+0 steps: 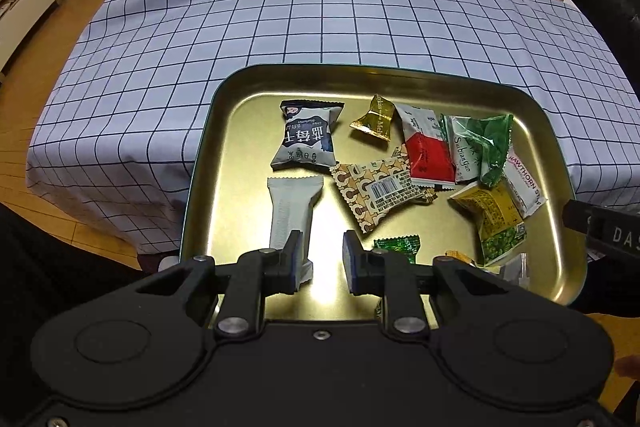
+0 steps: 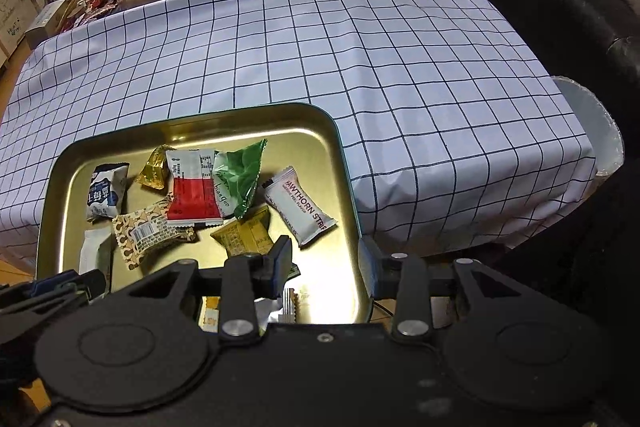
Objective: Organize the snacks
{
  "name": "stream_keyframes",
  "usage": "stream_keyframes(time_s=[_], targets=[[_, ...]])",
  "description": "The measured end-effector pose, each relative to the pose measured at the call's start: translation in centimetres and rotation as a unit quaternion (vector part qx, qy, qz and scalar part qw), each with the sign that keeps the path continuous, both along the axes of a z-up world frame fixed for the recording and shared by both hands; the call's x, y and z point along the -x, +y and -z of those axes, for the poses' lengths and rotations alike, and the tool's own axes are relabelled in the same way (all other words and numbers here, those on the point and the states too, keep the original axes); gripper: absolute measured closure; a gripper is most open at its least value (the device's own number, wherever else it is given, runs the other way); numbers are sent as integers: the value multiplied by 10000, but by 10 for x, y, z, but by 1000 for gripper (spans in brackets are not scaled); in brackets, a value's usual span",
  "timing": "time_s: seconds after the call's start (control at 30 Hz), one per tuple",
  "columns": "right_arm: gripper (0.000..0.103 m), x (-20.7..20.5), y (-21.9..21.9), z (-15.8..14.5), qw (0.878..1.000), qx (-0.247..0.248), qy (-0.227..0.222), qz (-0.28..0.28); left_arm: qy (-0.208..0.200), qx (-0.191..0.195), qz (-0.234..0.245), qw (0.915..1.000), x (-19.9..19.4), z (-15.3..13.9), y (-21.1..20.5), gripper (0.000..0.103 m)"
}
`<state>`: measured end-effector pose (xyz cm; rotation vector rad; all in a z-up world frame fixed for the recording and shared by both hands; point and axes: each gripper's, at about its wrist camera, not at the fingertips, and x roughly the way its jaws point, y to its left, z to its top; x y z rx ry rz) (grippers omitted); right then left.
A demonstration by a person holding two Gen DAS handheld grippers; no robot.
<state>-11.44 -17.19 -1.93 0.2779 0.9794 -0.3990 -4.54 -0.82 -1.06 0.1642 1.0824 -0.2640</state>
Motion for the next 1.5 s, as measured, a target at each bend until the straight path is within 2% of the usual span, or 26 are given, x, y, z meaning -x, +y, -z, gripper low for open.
stream_keyframes(time_s=[1.5], targets=[[65,-6,-2,9,9996,-151,217,31,97,-21,139,9999,-1,3,-4,72]])
